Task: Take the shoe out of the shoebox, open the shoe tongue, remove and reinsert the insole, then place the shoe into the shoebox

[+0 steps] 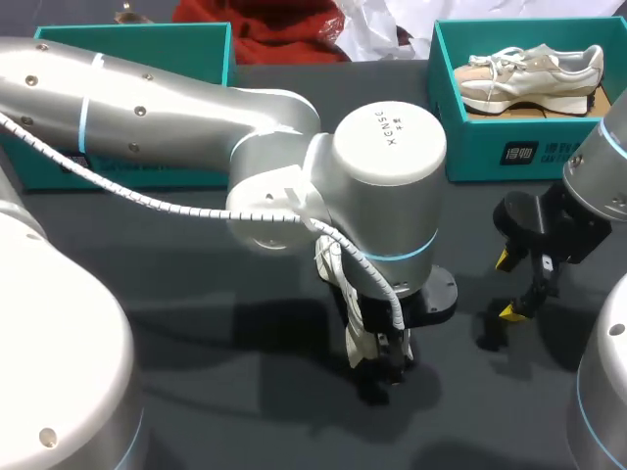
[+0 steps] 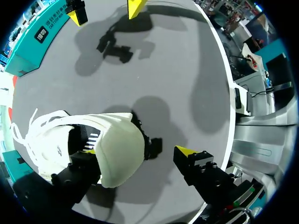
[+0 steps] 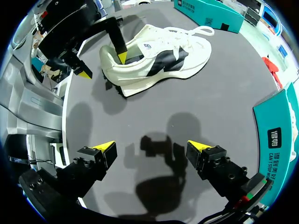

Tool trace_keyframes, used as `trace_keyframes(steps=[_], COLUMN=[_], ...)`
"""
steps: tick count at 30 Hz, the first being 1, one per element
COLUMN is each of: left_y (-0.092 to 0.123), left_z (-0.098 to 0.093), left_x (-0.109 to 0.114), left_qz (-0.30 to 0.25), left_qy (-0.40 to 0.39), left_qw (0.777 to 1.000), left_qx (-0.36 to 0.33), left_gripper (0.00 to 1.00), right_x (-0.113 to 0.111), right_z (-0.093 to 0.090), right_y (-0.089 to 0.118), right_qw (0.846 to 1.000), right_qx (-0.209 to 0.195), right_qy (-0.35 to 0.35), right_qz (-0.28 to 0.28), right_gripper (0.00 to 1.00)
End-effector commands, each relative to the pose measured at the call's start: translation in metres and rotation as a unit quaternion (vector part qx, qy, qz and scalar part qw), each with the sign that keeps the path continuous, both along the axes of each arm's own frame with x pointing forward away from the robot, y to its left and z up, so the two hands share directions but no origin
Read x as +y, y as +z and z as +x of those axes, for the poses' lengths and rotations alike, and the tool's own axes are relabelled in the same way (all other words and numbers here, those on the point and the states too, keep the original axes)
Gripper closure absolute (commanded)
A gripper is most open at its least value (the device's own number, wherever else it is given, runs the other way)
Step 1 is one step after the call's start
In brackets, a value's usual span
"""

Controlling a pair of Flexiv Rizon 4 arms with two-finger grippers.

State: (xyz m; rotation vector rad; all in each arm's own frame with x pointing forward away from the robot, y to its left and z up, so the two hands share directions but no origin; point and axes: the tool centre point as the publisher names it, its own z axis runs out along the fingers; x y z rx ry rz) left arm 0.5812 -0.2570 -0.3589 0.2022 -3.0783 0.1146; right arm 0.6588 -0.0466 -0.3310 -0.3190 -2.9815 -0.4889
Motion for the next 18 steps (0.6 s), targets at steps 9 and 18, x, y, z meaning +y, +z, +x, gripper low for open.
trace_keyframes(steps=[9,18], left_y=[-0.013,-0.019], left_z=[0.0,0.002], left_x=[-0.009,-0.01], left_qz=[0.007,0.018], left_qy=[0.009,0.019], left_qw=[1.0,1.0], left_qx=[-0.003,0.005], left_gripper=[0.21,0.78], right_x=[0.0,0.0], right_z=[-0.002,-0.002], right_y=[-0.001,-0.001], right_qw=[1.0,1.0], right_qx=[-0.001,-0.001], right_qy=[-0.001,-0.001], right_qz=[-0.001,-0.001], right_gripper=[0.0,0.0])
